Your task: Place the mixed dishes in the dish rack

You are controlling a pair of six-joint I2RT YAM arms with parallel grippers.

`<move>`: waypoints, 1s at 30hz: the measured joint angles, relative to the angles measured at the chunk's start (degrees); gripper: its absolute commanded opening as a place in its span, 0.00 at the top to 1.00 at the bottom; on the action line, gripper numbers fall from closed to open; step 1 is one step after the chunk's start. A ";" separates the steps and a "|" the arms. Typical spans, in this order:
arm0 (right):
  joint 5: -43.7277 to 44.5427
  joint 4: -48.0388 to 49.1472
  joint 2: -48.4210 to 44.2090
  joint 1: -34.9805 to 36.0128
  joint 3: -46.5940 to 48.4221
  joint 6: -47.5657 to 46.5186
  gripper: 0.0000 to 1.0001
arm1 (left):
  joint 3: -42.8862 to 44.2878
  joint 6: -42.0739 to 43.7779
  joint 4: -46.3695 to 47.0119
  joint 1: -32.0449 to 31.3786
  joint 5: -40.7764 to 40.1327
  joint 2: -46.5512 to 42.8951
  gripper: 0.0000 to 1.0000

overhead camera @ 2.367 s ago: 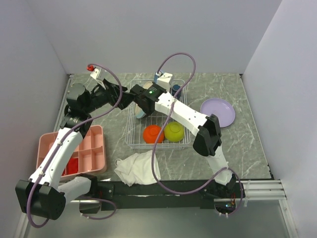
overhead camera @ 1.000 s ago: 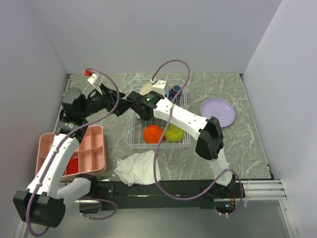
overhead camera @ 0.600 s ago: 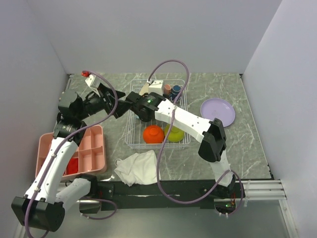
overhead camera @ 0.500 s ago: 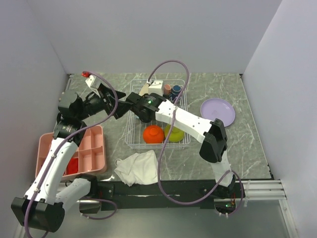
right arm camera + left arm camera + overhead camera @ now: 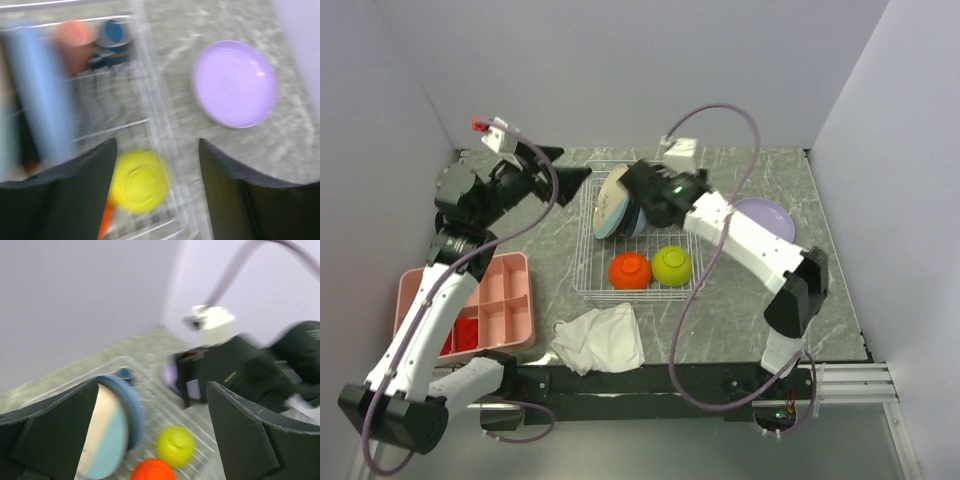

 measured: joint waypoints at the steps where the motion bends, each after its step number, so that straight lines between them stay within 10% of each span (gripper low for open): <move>1: -1.27 0.79 -0.98 -3.21 -1.33 -1.84 0.16 | 0.63 0.37 -0.15 0.37 -2.64 0.94 0.05; 16: -42.91 8.74 4.35 -48.37 0.92 -37.09 0.01 | 2.86 9.01 -8.63 0.98 -21.07 17.40 0.00; 30: -65.88 3.43 26.01 -72.22 10.95 -48.48 0.15 | 5.53 19.47 -15.91 1.68 -20.74 28.13 0.03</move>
